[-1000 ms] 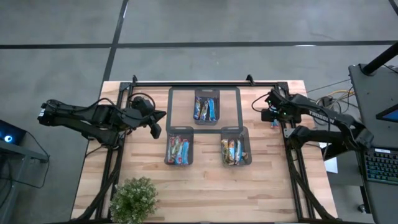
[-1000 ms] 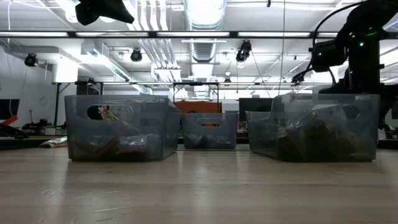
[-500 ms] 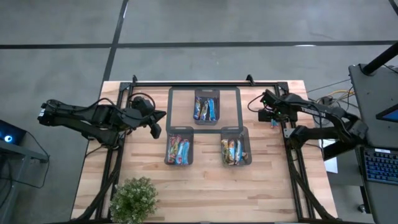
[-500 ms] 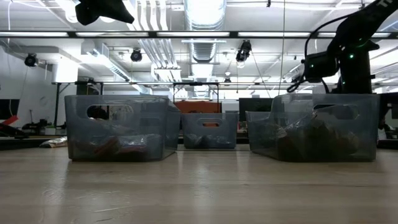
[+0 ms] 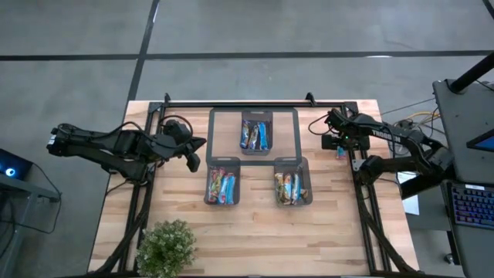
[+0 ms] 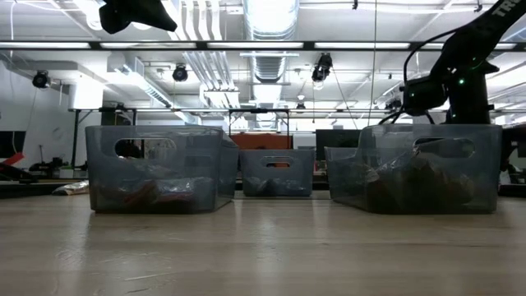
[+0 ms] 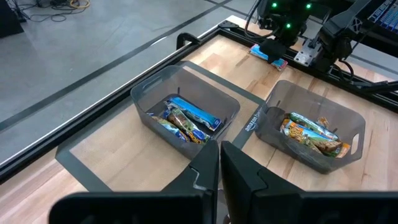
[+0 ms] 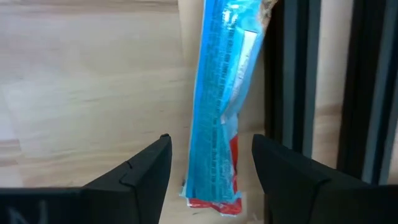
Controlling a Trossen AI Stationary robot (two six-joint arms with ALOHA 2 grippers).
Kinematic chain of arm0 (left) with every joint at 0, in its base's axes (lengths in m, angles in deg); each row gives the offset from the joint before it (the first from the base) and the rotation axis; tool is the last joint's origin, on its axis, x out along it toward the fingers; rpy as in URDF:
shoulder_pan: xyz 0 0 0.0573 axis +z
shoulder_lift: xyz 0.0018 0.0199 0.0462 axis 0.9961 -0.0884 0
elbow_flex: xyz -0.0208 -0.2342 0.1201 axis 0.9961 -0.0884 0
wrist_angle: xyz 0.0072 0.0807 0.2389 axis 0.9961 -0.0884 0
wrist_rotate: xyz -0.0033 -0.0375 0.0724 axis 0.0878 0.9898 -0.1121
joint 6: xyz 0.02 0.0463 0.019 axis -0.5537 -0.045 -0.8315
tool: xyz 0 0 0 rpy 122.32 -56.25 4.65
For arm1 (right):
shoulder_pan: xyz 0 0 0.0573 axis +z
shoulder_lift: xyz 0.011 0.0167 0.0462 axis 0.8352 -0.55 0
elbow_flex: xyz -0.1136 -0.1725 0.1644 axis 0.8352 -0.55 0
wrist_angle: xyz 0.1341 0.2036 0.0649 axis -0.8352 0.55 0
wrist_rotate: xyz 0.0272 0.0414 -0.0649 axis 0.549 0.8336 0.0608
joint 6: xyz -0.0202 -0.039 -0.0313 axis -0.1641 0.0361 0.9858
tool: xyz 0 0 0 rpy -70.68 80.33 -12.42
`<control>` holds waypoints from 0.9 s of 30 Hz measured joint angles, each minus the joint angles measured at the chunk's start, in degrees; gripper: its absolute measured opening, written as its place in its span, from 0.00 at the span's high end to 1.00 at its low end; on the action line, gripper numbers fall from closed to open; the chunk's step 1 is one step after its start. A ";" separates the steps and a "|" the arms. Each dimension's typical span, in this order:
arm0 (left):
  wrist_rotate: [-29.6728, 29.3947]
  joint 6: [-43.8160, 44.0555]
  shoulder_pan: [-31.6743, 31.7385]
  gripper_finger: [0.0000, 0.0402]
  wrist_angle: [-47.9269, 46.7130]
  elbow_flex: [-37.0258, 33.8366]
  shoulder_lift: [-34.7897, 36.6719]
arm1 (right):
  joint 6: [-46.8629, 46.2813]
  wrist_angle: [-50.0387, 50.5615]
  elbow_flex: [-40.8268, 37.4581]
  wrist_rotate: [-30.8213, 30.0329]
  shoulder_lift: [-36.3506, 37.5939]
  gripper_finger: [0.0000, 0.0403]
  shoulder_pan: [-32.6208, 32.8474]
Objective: Pick and place Granola Bars by type
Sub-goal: Put the red granola bar into the bottom left black bin
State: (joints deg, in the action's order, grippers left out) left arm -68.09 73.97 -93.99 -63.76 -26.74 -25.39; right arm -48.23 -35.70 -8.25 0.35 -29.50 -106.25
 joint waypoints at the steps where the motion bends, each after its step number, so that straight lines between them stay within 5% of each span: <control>1: 0.00 0.01 0.00 1.00 0.00 0.00 0.00 | 0.03 -0.35 -0.02 0.45 -0.14 0.47 -0.11; 27: 0.00 0.94 -0.01 1.00 -0.09 0.00 0.00 | 1.34 -6.28 -3.65 2.76 -0.46 0.47 -2.83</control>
State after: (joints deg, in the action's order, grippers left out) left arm -68.09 74.91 -94.00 -63.86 -26.74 -25.39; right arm -46.89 -41.97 -11.90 3.11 -29.96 -109.08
